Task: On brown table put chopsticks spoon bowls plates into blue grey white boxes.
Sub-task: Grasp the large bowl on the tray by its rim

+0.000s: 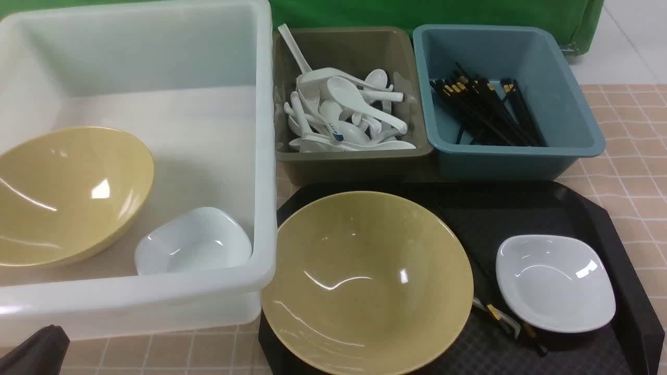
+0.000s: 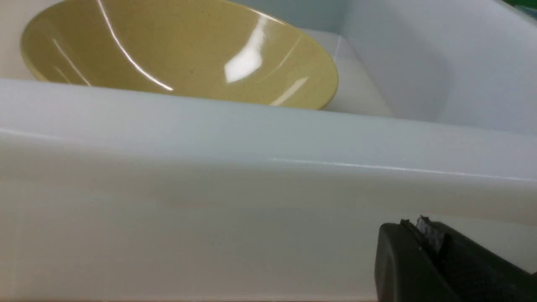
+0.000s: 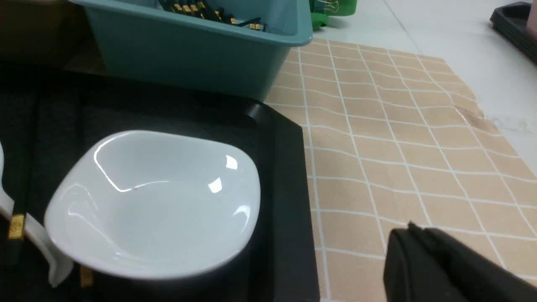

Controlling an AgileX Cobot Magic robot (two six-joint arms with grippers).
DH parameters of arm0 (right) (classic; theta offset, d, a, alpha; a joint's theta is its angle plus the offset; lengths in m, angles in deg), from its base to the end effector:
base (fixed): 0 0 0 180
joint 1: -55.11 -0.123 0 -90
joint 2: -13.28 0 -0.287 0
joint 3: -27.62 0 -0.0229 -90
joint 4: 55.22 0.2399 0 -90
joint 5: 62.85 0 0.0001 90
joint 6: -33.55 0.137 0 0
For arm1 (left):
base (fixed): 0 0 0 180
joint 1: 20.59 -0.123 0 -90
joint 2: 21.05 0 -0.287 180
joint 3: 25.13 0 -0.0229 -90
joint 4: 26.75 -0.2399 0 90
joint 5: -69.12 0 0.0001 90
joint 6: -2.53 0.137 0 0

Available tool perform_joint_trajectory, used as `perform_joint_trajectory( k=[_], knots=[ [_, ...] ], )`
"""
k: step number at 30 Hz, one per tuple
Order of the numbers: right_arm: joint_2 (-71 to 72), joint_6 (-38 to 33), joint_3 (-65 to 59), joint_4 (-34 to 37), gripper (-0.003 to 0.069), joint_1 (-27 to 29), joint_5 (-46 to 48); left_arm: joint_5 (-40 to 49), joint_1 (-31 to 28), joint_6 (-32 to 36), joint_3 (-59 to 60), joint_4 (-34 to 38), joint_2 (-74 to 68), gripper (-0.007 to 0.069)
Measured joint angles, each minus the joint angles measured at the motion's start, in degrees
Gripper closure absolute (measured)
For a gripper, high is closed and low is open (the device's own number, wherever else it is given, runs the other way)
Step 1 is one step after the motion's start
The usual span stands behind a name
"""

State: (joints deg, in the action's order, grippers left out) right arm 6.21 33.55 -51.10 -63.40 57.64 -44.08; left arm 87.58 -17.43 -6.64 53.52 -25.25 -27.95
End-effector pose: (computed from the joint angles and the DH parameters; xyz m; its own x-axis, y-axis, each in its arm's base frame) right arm 0.0849 -0.0100 0.1647 -0.2578 -0.1235 -0.9583 0.0541 0.9884 -0.1419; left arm 0.0852 -0.0058 0.1657 -0.2491 -0.1703 -0.9534 0.0177 0.9834 -0.1803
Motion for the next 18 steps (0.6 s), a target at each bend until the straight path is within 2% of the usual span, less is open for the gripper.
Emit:
perform_joint_trajectory(
  k=[18],
  knots=[
    [0.00,0.00,0.00,0.00,0.0599,0.00,0.00,0.00,0.00,0.00,0.00,-0.41,0.00,0.0623]
  ],
)
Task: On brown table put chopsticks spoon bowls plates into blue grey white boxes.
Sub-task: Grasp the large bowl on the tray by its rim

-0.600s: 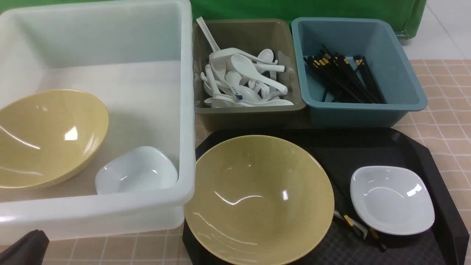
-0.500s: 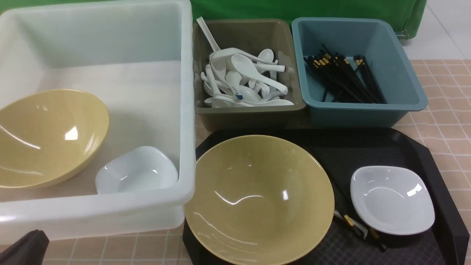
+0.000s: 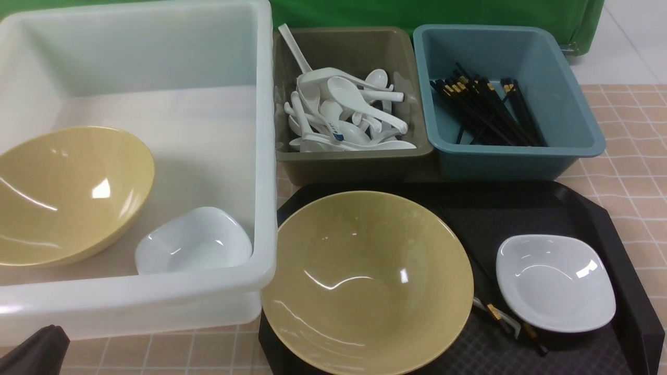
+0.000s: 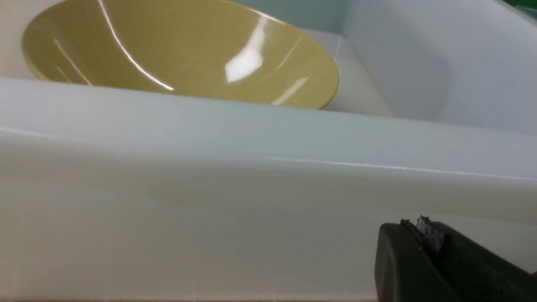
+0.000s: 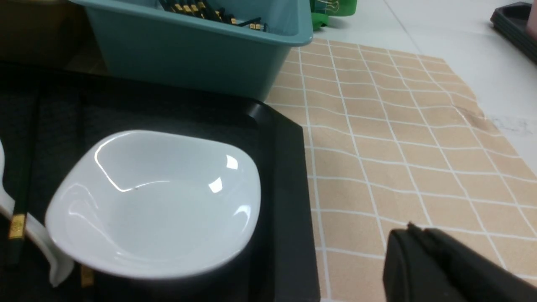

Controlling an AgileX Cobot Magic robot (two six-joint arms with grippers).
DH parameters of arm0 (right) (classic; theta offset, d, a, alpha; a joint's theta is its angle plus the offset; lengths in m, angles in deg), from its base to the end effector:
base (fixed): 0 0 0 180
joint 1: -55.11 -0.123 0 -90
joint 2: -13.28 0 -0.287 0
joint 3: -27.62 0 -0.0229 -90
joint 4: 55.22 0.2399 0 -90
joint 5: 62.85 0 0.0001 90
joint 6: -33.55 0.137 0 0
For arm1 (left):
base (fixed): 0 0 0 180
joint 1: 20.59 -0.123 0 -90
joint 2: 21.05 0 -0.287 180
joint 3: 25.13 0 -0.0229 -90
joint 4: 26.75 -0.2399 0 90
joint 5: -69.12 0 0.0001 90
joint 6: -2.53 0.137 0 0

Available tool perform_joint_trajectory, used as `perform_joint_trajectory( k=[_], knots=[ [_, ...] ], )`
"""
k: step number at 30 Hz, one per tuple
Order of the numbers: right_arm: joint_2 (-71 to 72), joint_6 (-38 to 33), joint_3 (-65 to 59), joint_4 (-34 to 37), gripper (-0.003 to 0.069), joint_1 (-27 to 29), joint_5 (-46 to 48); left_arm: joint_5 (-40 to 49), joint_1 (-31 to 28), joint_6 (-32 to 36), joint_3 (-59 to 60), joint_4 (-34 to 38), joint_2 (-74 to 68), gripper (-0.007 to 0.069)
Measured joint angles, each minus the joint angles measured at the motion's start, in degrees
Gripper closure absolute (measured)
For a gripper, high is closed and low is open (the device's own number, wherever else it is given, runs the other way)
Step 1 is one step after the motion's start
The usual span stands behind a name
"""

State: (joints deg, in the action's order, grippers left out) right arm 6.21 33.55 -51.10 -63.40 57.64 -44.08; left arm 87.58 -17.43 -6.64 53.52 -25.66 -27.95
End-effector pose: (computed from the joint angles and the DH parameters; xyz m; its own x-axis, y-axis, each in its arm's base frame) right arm 0.0849 -0.0100 0.1647 -0.2578 -0.1235 -0.9583 0.0541 0.9884 -0.1419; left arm 0.0852 -0.0055 0.1657 -0.2486 -0.1637 -0.9547 0.0172 0.9847 -0.1733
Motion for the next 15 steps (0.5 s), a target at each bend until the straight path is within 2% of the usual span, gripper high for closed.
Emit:
perform_joint_trajectory(
  k=[15],
  knots=[
    [0.00,-0.43,0.00,0.00,0.0584,0.00,-0.63,-1.54,0.00,0.00,0.11,-2.86,0.00,0.0623]
  ],
)
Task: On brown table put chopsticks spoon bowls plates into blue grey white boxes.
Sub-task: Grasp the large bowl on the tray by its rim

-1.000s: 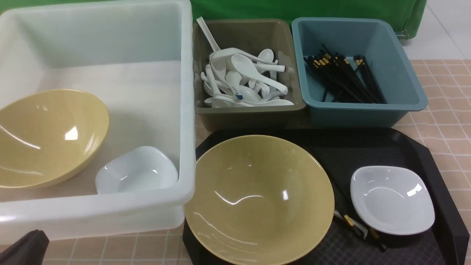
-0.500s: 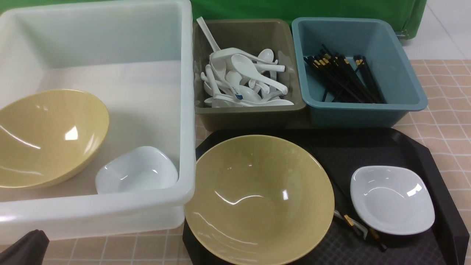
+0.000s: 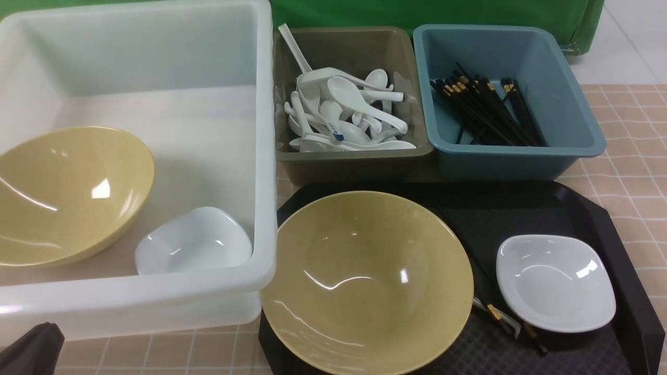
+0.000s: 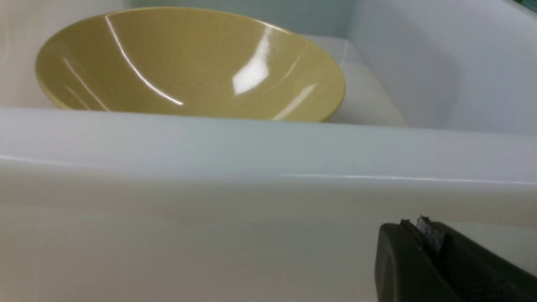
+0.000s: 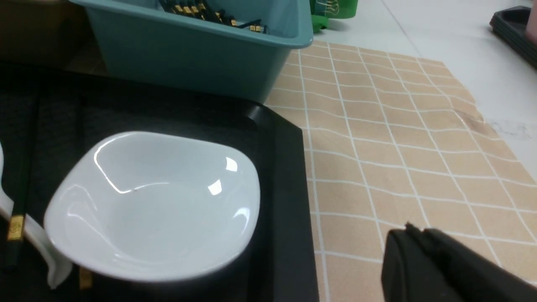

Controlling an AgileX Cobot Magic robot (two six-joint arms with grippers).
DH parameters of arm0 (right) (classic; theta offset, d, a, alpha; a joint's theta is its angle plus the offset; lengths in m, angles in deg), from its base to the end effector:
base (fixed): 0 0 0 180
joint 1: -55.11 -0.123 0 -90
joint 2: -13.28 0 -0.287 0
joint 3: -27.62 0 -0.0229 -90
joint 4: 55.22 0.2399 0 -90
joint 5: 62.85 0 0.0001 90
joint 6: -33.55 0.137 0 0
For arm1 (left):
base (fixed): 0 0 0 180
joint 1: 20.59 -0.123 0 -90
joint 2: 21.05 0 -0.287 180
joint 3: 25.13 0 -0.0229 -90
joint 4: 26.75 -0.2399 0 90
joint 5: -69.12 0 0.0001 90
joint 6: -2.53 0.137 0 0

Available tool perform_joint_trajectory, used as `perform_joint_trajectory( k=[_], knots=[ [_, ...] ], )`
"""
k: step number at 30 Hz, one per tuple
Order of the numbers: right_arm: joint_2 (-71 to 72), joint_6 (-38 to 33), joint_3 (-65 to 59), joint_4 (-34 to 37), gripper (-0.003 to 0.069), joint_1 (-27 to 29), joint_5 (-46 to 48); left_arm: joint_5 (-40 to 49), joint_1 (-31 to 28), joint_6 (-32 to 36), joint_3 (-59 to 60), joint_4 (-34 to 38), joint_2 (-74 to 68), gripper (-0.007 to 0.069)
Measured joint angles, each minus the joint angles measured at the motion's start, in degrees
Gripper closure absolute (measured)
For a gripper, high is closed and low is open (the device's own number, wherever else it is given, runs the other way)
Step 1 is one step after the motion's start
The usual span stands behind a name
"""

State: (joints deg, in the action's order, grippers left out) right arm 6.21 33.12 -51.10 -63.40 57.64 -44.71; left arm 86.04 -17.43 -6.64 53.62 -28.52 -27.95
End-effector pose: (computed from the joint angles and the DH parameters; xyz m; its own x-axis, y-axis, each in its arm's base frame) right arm 0.0853 -0.0099 0.1661 -0.2476 -0.1318 -0.9599 0.0523 0.9874 -0.1491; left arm 0.0862 -0.0035 0.1686 -0.2214 -0.1181 -0.9680 0.0177 0.9920 -0.1251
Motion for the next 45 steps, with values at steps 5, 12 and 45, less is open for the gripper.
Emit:
perform_joint_trajectory(
  k=[5,12,45],
  knots=[
    [0.00,0.00,-0.11,0.00,0.0580,0.00,-2.36,-4.77,0.00,0.00,0.00,-0.11,0.00,0.0623],
    [0.00,0.06,-0.18,-0.05,0.0578,0.00,-15.06,-20.87,0.00,0.00,0.00,-0.16,0.00,0.0623],
    [-24.30,9.66,34.90,0.51,0.0562,-1.01,10.67,7.21,6.03,3.22,-50.45,7.01,-38.46,0.0623]
  ],
)
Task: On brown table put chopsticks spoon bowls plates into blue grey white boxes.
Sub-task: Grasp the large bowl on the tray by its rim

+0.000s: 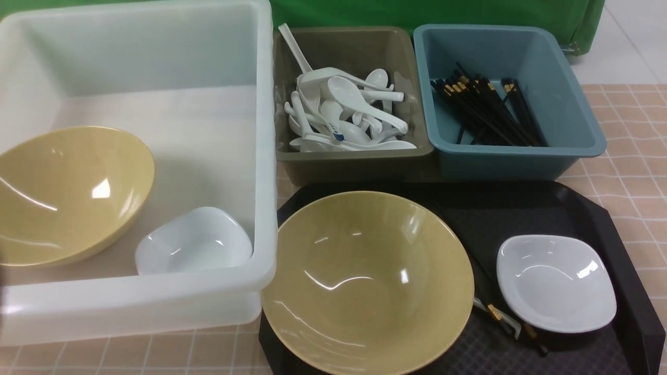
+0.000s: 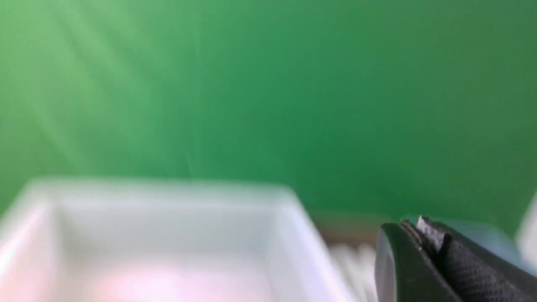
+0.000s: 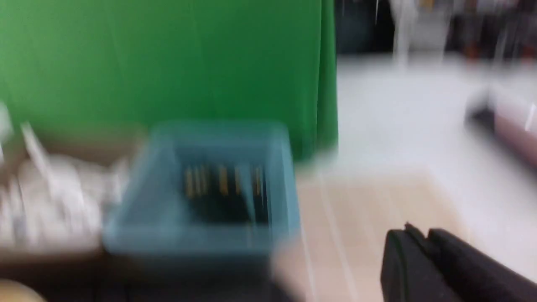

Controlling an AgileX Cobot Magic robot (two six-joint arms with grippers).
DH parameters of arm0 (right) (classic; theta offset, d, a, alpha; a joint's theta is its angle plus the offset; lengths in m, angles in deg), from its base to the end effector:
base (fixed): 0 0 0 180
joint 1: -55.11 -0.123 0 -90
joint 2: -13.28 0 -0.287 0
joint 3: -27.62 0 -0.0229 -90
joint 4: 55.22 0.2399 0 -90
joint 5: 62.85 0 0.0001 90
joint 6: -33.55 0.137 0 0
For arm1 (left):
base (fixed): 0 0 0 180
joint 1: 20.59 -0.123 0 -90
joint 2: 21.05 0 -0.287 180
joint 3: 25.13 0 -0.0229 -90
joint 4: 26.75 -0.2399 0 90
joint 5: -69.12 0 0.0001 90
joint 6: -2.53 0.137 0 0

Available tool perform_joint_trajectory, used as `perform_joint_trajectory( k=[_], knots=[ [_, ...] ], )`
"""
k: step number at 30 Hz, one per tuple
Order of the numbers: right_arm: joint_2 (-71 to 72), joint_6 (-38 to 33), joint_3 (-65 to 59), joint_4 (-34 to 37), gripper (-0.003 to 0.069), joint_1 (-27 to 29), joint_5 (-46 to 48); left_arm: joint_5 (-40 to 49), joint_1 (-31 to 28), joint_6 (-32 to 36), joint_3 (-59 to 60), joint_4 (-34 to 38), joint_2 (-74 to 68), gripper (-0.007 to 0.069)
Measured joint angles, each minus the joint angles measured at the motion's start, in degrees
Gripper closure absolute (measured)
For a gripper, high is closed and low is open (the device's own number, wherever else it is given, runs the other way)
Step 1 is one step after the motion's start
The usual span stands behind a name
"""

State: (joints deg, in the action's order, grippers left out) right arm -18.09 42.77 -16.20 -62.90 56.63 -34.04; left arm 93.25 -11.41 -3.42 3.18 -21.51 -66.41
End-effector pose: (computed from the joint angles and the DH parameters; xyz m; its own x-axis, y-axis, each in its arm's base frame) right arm 0.1135 -0.0118 0.3232 -0.2341 0.0494 -0.9710 0.0992 0.9947 0.0267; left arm 0.1549 -0.0302 0.3982 -0.1666 -0.1616 -0.9727 0.1679 0.9674 -0.1895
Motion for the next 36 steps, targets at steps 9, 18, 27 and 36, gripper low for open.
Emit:
perform_joint_trajectory(
  k=[9,18,27,36],
  knots=[
    [-8.35,-36.80,-3.97,24.63,0.0562,-6.28,17.91,21.24,17.13,17.06,-12.01,15.82,-27.14,0.0623],
    [-8.46,-48.09,-13.12,37.10,0.0659,-8.48,3.58,23.75,30.40,18.68,-25.45,9.29,-51.56,0.0622],
    [-8.46,-48.29,-13.12,38.57,0.0562,-8.48,0.81,26.37,32.80,18.01,-35.41,4.71,-70.29,0.0620],
    [-8.46,-48.12,-13.12,38.63,0.0562,-8.48,0.50,25.27,35.63,26.33,-42.41,12.57,-79.89,0.0620]
  ],
)
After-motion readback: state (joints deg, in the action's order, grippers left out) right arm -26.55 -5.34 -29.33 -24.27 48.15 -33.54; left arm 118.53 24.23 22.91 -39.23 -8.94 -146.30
